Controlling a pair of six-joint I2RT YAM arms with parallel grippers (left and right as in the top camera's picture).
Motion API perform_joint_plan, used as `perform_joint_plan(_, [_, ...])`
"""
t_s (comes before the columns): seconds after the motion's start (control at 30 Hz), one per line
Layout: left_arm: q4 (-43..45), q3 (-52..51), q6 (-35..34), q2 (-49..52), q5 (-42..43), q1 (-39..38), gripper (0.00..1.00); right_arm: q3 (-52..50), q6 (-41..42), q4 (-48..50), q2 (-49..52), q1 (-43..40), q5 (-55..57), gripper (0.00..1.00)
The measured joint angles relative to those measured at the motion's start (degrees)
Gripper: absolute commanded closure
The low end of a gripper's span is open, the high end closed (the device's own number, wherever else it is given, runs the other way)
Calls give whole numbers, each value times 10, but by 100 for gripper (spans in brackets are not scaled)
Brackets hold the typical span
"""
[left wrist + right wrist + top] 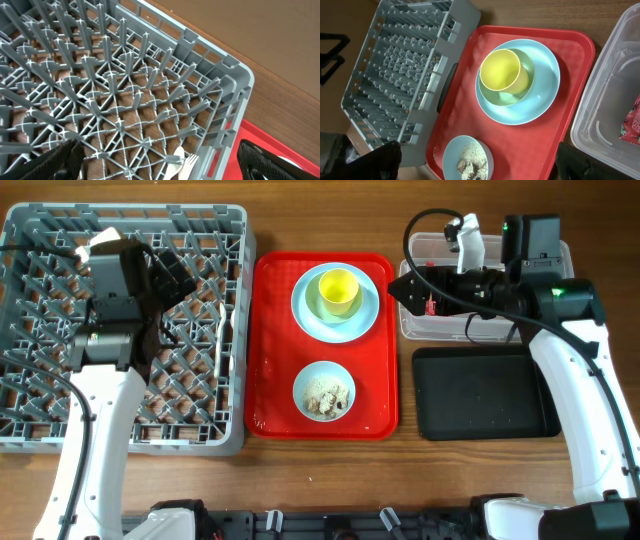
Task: Sort waste into correct bins and load items into the dishwasher rack
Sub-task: 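Move the right gripper back to the light-blue bowl of rice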
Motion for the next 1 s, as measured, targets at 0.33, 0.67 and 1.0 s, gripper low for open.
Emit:
perform_joint_plan(0.33, [0,0,0,0,6,0,0,0,0,0,0,0,0,0])
perform_joint_plan(0.67, [0,0,0,0,6,0,0,0,18,20,0,0,0,0])
perform_joint_plan(1.0, [0,0,0,0,6,0,0,-6,94,-4,2,170,66,27])
